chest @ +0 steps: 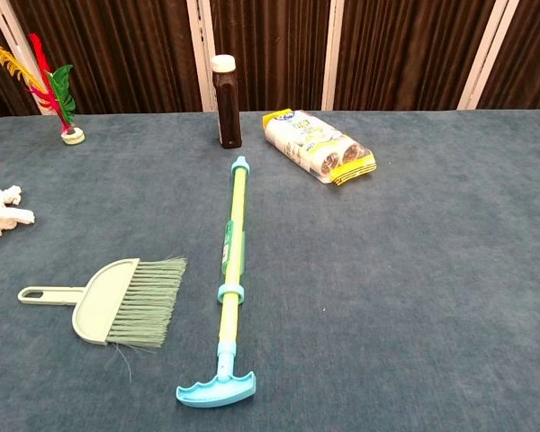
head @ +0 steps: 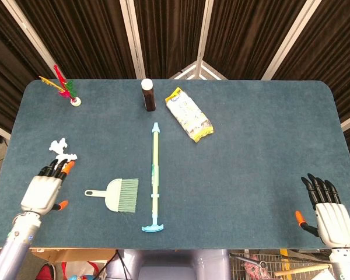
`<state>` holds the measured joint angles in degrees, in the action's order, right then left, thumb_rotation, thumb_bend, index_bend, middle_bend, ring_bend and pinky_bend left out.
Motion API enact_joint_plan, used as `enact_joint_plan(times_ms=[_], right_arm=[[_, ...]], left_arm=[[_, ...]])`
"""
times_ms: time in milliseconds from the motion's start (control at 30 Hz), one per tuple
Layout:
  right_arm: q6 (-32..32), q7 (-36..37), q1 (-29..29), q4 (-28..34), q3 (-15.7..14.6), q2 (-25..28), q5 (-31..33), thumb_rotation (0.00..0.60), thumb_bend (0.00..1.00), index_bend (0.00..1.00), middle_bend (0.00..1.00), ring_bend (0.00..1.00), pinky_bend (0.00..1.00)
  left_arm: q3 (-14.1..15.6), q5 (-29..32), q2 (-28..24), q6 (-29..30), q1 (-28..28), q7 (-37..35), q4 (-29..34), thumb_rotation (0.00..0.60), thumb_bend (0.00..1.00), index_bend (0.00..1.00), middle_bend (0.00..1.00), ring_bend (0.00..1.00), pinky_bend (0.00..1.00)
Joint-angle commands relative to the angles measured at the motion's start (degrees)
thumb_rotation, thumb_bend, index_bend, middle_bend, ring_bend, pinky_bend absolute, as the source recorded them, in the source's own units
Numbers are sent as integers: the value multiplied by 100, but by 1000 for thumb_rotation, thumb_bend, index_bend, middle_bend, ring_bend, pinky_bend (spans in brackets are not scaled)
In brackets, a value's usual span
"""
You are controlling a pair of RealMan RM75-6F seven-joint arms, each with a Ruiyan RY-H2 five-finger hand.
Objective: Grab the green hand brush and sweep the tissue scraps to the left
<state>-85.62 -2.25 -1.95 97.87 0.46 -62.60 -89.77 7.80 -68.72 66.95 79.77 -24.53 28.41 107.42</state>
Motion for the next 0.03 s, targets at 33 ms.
enact_joint_plan(times_ms=[33], right_arm=[[1, -34, 4, -8, -5, -11, 0, 600, 375, 0, 0, 0, 0]], left_arm=[[284, -1360, -206, 1294, 875, -1174, -706, 600, 6, 0, 0, 0, 66]])
